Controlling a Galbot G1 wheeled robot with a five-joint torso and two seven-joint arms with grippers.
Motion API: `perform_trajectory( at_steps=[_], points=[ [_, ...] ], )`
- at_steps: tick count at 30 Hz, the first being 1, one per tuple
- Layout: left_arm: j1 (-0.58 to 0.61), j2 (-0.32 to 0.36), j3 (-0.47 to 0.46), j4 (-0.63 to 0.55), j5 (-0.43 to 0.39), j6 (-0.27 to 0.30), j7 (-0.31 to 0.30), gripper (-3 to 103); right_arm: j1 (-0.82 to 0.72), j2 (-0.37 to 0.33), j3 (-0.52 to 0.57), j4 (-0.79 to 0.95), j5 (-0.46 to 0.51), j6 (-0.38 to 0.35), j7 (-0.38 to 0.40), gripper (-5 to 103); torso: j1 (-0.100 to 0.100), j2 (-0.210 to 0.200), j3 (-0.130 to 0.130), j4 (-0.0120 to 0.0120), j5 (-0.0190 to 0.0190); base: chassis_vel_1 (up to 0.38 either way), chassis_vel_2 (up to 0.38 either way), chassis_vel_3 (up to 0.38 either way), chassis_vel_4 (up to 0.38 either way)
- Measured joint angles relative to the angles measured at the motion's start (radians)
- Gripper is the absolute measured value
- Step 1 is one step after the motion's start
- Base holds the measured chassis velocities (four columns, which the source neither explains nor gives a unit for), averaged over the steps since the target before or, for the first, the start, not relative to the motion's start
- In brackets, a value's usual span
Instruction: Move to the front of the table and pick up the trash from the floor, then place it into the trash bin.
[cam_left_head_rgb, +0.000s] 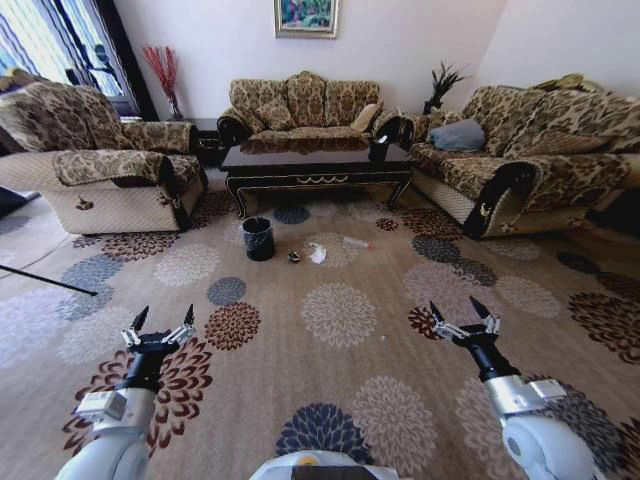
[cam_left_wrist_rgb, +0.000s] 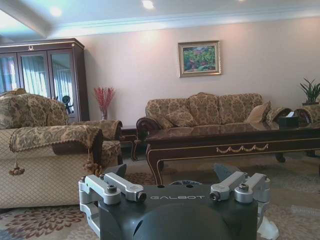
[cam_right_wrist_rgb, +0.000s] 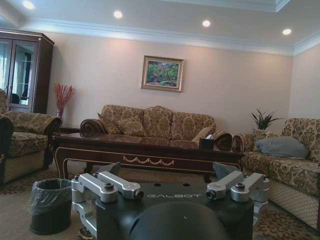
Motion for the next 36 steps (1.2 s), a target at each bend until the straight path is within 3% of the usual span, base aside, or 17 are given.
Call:
perform_trajectory(
  at_steps=[36],
  points=[
    [0.003, 0.006, -0.001, 0.003, 0.002, -0.003, 0.003, 100, -0.005, 0.01, -0.009, 0.008, -0.009, 0.009, 0.001, 100, -0.05, -0.149, -0.099, 0.0, 0.0, 0.0, 0.0, 0.0, 0.0]
  ],
)
